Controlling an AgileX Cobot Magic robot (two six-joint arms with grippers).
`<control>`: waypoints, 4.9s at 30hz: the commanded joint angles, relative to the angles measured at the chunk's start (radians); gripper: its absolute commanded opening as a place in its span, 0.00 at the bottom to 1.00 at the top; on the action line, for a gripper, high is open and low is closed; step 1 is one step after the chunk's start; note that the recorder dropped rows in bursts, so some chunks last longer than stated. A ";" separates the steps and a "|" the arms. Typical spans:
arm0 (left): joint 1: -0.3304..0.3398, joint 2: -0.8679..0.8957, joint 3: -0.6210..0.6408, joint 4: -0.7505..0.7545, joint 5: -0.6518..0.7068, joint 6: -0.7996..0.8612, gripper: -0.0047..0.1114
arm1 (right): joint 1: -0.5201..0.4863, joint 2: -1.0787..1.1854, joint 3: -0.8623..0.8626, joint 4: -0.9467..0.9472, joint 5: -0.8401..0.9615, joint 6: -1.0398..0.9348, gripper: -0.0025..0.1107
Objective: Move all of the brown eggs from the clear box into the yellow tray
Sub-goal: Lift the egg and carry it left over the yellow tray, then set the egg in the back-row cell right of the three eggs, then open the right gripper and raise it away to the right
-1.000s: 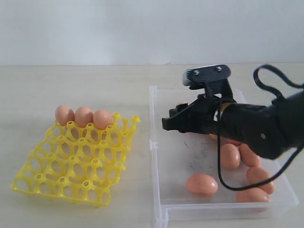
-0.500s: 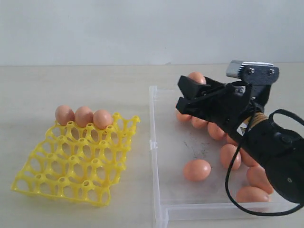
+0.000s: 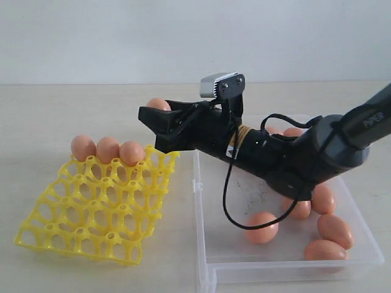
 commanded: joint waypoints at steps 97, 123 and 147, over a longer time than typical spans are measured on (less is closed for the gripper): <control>-0.005 0.003 0.004 -0.005 -0.010 0.005 0.07 | 0.009 0.197 -0.568 -0.336 0.601 0.238 0.42; -0.005 0.003 0.004 -0.005 -0.008 0.005 0.07 | 0.089 -0.205 -0.345 -0.846 1.648 0.230 0.02; -0.005 0.003 0.004 -0.005 -0.008 0.005 0.07 | 0.087 -0.544 0.020 -0.854 1.705 0.445 0.02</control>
